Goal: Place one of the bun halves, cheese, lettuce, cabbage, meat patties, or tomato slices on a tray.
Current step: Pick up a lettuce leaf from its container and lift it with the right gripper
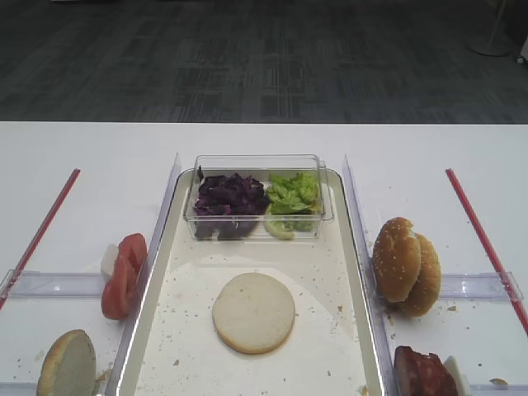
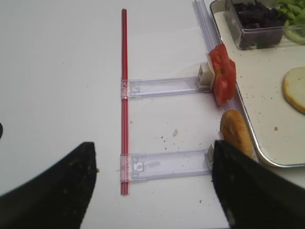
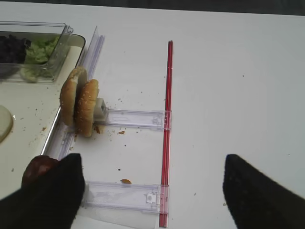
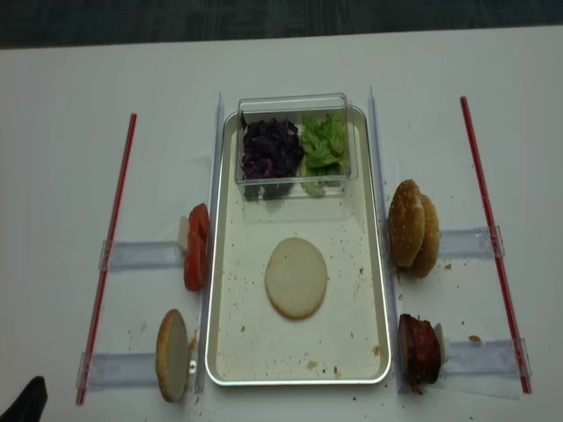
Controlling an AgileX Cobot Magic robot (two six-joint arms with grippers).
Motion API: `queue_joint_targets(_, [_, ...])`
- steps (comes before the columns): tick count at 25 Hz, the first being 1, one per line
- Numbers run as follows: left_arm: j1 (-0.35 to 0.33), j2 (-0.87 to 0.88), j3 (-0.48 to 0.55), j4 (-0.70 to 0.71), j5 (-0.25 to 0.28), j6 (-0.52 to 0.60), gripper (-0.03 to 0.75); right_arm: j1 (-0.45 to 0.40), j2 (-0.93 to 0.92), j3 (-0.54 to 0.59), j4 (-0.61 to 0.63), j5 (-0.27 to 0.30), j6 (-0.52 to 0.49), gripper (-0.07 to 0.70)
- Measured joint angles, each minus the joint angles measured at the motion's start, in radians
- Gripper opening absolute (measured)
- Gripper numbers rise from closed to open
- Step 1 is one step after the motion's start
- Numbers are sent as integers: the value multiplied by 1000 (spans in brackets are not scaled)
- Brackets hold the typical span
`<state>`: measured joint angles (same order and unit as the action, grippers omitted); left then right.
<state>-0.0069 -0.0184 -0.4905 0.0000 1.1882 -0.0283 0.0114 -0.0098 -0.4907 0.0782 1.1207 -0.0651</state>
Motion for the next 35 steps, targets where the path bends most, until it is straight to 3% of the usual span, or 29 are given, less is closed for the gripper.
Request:
queue_joint_targets(11, [0,0,0,0,0,0,472,0,362,-108,2,-39,0,614])
queue_joint_targets(21, [0,0,0,0,0,0,468,1,715,-280,37,-74,0,614])
queue_joint_targets(35, [0,0,0,0,0,0,459,1,1333,-659,49,-105,-5,614])
